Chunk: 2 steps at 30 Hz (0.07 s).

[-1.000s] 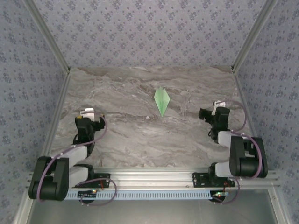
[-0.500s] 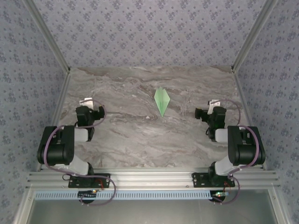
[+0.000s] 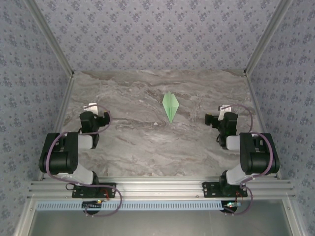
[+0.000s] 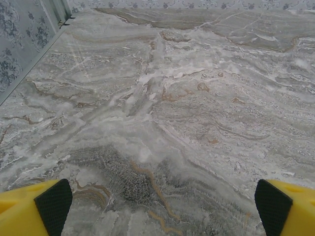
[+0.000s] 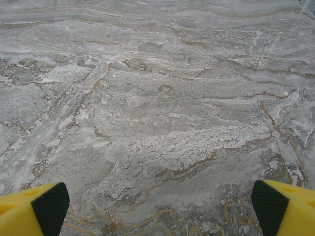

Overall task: Fold a paper plane with a square sheet of paper (fold left side to right side)
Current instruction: Reset both arms

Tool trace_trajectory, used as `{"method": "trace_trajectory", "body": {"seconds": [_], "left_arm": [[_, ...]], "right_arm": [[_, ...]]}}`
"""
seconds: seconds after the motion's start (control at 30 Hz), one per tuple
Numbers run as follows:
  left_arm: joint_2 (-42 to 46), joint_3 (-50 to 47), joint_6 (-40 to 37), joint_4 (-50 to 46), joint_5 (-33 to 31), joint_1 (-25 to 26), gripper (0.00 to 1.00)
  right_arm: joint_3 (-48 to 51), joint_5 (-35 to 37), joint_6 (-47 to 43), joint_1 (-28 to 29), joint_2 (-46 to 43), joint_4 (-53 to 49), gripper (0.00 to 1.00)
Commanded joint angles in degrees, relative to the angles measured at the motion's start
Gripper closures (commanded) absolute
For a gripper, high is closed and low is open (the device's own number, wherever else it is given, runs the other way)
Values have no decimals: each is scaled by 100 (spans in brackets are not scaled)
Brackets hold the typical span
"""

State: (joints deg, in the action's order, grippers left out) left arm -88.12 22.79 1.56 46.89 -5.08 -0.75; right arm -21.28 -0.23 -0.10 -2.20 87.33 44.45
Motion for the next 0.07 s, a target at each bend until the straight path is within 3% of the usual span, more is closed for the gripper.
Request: {"method": "trace_trajectory", "body": {"seconds": [0.0, 0.03], "left_arm": [[31, 68, 32, -5, 139, -25, 2], [24, 68, 30, -9, 139, -29, 2]], "right_arm": [[-98, 83, -113, 18, -14, 150, 0], [-98, 84, -122, 20, -7, 152, 0]]}}
